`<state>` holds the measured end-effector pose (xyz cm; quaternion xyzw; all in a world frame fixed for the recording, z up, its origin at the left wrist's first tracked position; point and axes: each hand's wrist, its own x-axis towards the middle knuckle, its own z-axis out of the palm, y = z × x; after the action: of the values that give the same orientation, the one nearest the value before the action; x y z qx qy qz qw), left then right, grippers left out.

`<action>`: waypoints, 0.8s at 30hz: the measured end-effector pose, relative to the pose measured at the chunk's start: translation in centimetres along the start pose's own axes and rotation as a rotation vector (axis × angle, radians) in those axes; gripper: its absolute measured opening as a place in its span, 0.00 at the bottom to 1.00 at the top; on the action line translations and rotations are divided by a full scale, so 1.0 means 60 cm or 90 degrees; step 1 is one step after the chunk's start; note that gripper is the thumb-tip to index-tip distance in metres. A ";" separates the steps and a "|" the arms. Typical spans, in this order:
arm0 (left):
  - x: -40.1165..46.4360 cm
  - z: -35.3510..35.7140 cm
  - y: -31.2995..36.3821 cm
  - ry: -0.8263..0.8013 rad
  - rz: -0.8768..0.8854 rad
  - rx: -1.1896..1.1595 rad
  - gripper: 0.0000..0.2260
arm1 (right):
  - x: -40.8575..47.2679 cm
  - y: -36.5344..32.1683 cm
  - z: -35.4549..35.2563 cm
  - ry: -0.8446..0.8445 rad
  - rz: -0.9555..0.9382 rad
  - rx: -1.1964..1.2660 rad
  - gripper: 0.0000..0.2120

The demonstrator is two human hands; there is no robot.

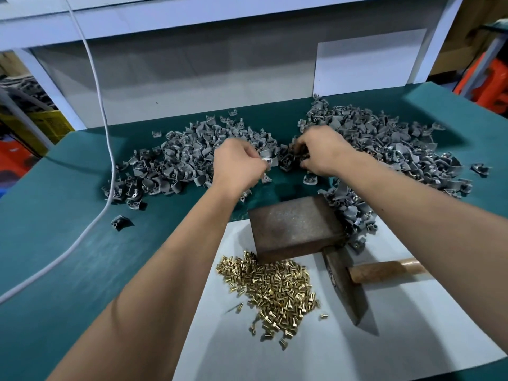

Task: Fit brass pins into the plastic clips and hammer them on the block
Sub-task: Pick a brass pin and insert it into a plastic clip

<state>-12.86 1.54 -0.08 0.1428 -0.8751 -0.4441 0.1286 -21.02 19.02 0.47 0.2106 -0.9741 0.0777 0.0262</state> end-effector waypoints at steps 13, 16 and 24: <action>0.045 0.036 0.022 -0.039 0.102 0.105 0.04 | 0.017 0.004 0.000 -0.001 0.000 0.034 0.17; 0.050 0.057 0.037 -0.072 0.187 0.247 0.06 | 0.022 0.007 0.007 0.010 0.070 0.019 0.13; 0.046 0.077 0.043 -0.080 0.214 0.375 0.11 | 0.024 0.022 0.016 0.138 0.156 -0.050 0.09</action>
<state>-17.40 5.41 -0.38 0.0004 -0.9832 -0.1529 0.0992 -22.88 19.47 -0.57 0.0792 -0.9863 0.0641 0.1295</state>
